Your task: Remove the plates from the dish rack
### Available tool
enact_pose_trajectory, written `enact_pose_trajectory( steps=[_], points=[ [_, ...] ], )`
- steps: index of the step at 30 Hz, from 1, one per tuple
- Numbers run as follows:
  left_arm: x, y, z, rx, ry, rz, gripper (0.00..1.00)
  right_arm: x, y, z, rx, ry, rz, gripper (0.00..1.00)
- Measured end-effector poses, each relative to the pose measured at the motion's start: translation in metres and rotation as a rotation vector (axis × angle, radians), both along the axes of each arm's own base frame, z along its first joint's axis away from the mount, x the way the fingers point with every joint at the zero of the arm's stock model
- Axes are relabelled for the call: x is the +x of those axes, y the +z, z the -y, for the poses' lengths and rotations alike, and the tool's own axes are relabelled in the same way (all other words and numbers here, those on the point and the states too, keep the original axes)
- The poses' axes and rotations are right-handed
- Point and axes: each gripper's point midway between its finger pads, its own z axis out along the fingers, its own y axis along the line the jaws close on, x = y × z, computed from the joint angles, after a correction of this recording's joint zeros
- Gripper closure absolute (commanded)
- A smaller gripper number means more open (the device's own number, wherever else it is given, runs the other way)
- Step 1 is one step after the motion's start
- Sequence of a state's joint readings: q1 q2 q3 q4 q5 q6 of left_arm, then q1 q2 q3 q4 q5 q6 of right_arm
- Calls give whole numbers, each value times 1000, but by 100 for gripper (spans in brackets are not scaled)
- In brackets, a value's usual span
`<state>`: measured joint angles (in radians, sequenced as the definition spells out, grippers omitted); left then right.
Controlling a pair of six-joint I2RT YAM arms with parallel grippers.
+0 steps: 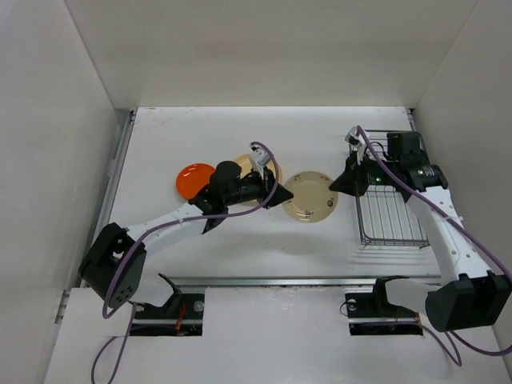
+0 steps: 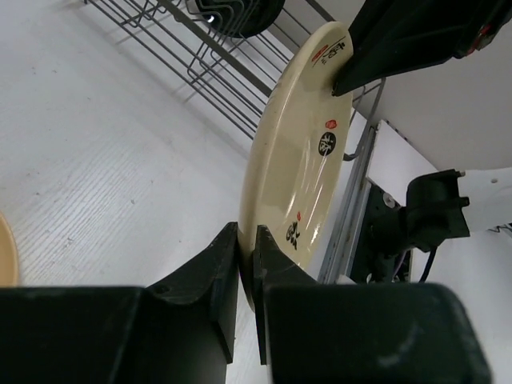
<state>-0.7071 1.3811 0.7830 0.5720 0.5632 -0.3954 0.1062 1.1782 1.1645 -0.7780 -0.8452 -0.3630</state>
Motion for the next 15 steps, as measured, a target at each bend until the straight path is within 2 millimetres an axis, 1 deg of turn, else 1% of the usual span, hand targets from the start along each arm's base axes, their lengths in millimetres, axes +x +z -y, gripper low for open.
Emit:
enact_pose_trajectory(
  steps=[1,2,3,4,5,9,11,13,15],
  points=[
    [0,-1,0,6,3,-2,100,0,0,0,0,0,-1,79],
    [0,-2,1,11,9,0,100,0,0,0,1,2,-3,41],
    [0,-2,1,16,12,0,100,-1,0,-1,4,2,-6,32],
    [-1,-4,2,22,13,-4,100,0,0,-1,4,5,-1,26],
    [0,-7,1,31,23,-9,100,-1,1,-1,4,6,3,10],
    [11,-18,-6,74,126,-47,100,1,3,1,-3,-10,18,9],
    [25,-21,-18,77,218,-88,100,3,9,3,-4,-37,51,9],
    [45,-25,-45,66,354,-136,100,5,13,6,-5,-72,94,9],
    [66,-30,-84,39,523,-190,100,4,18,11,-8,-109,126,9]
  ],
)
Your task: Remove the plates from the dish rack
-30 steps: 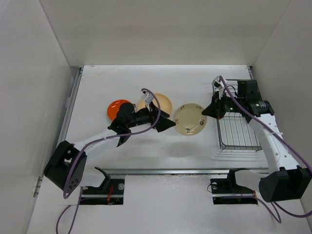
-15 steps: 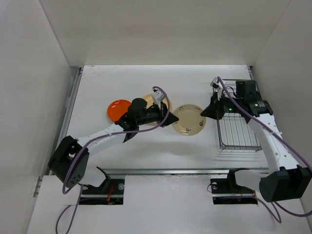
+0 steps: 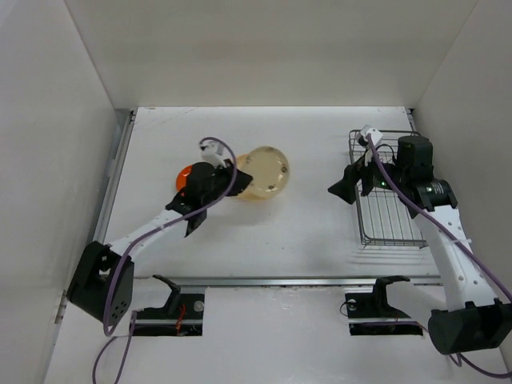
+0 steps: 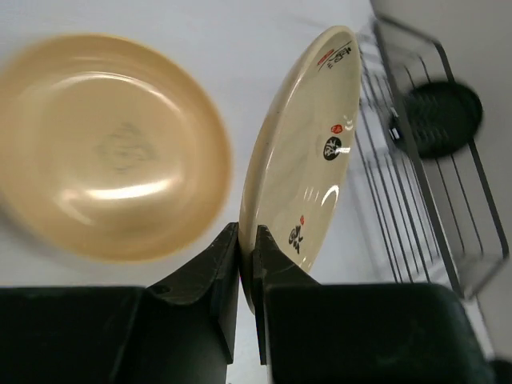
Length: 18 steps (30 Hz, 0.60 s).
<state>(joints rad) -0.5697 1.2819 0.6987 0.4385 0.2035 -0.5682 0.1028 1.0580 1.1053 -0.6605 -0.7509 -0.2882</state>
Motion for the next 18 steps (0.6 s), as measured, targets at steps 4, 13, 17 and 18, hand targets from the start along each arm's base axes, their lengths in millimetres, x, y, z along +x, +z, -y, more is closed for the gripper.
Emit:
enact_pose_trajectory(
  steps=[4,13,17,18],
  points=[
    [28,-11,-88,-69,343,-72,100,5,14,7,1,-56,69,9],
    [36,-37,-177,-173,701,-199,100,15,13,14,-6,-103,87,9],
    [35,-50,-193,-198,780,-254,100,16,12,16,-7,-115,84,9],
    [34,-56,-199,-200,806,-271,100,16,12,17,-7,-118,84,9]
  ],
)
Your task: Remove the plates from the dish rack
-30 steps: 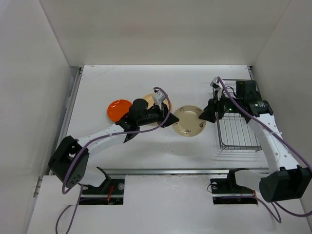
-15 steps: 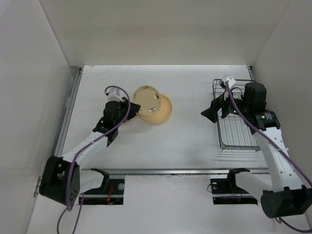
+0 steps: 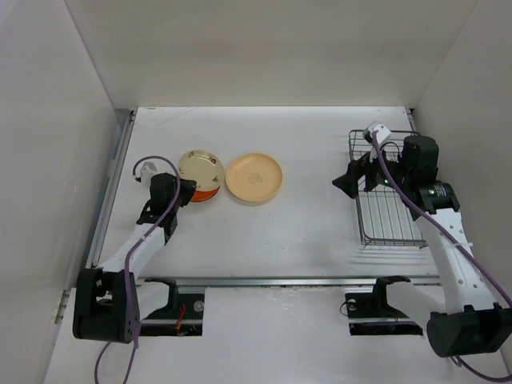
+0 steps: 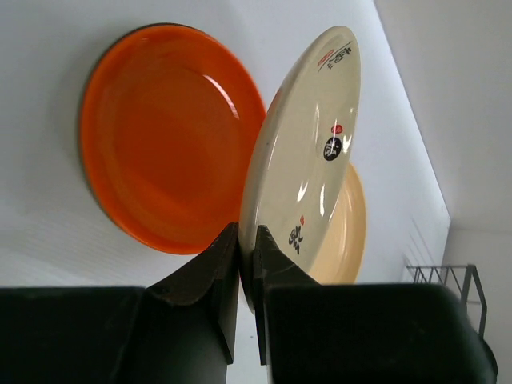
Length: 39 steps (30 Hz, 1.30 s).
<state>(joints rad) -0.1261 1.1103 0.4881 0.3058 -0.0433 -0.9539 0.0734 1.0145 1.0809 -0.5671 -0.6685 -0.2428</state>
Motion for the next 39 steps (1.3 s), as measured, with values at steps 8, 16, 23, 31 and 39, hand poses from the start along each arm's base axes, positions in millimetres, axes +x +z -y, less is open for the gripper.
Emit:
enact_pose_trajectory(
  steps=[8,16,23,31,39],
  points=[
    [-10,-38,-18,-3,103,-147,100,2,-1,4,-4,-19,-1,9],
    [-7,-56,-22,7,135,-224,100,4,-1,9,-4,-35,-1,9],
    [-6,-58,-25,9,143,-229,79,4,-1,9,-4,-35,-1,9],
    [-6,-60,-26,14,135,-236,36,4,-1,9,-4,-35,-1,9],
    [-4,-53,-17,24,65,-207,13,10,1,23,-24,-107,19,9]
  ],
)
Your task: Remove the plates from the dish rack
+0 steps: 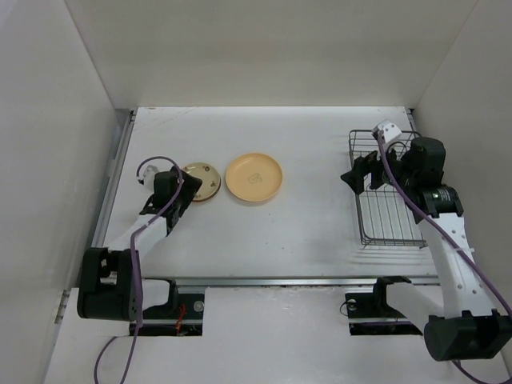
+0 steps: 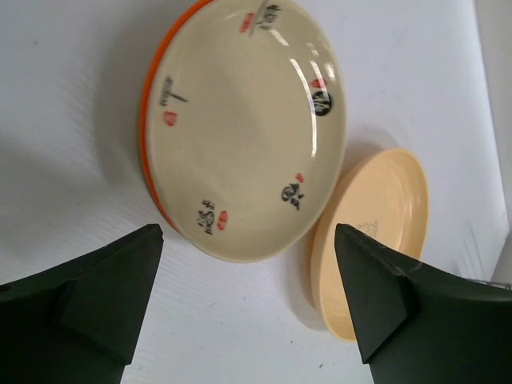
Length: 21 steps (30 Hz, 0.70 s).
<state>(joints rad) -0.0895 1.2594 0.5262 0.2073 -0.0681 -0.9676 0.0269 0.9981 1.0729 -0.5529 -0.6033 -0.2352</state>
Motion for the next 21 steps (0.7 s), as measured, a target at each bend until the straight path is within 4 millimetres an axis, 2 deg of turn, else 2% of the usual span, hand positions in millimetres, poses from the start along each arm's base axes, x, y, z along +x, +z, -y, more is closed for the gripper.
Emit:
enact_pose_trajectory(
  steps=[3,7,11,15,16,21],
  points=[
    [3,18,6,2,-53,69,8,9,2,26,-49,-154,52,7],
    [5,54,19,15,-152,215,8,25,10,80,-138,-440,127,7],
    [-1,77,45,26,-308,328,8,42,7,127,-227,-664,149,7],
    [-11,85,73,20,-449,378,8,59,-25,163,-331,-799,71,9],
    [-13,87,78,19,-471,385,5,62,-36,171,-358,-825,40,10],
    [-21,94,93,14,-544,412,4,70,-86,207,-465,-922,-110,13]
  ],
)
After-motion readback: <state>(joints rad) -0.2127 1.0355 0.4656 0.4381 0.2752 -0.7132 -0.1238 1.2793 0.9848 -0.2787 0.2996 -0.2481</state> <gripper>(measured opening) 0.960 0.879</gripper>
